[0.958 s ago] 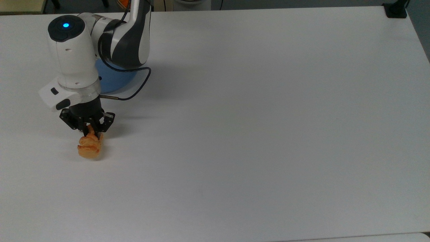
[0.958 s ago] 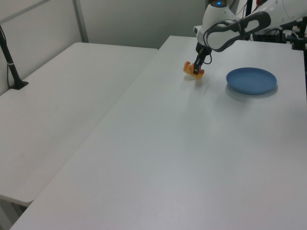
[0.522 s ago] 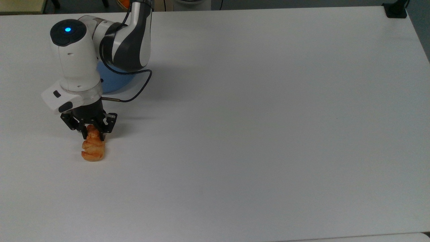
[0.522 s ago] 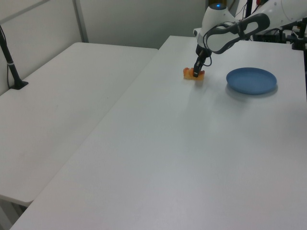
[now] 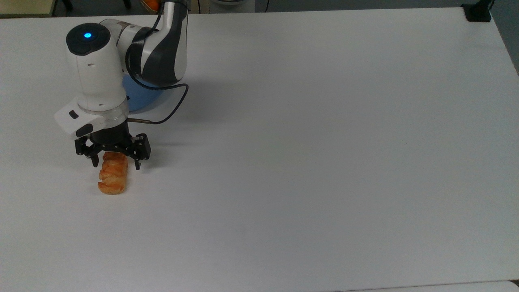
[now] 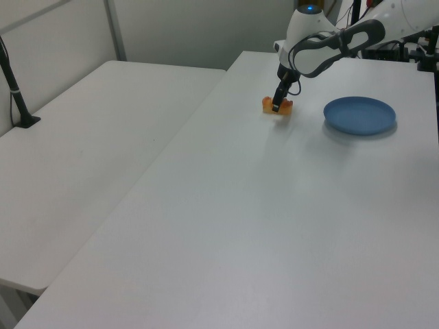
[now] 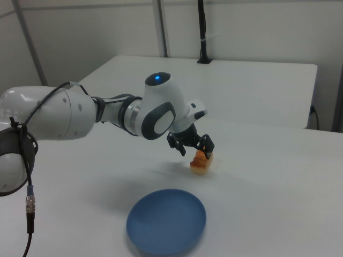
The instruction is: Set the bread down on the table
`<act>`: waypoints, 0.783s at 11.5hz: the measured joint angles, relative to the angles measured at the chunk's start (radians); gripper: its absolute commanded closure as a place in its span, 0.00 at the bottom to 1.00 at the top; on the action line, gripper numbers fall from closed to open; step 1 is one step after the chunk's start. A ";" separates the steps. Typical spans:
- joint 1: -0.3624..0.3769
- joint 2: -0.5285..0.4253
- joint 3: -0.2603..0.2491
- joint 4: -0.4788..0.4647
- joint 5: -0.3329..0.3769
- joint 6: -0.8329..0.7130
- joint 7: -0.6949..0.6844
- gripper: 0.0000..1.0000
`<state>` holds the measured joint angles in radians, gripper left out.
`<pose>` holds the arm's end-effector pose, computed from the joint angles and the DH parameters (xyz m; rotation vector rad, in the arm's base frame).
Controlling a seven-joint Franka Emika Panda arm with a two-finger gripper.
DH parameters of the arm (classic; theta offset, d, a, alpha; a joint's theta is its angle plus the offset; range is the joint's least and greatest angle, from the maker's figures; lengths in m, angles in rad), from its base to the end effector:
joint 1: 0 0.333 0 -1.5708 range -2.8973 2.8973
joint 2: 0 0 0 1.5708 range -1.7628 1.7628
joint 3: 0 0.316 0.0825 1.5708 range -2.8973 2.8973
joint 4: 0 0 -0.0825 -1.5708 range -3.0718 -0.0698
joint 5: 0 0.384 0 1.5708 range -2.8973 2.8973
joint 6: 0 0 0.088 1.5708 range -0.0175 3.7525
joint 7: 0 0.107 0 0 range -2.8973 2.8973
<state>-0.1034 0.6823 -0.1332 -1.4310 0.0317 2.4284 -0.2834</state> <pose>0.7355 -0.1548 0.3275 2.9726 0.1030 0.4444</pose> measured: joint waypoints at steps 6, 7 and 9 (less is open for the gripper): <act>0.030 -0.081 0.001 0.012 0.000 -0.074 0.044 0.00; 0.048 -0.110 0.001 0.012 0.000 -0.122 0.067 0.00; 0.097 -0.176 0.002 0.007 0.000 -0.234 0.111 0.00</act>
<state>-0.0064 0.5066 -0.1317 -1.4238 0.0316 2.1944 -0.1727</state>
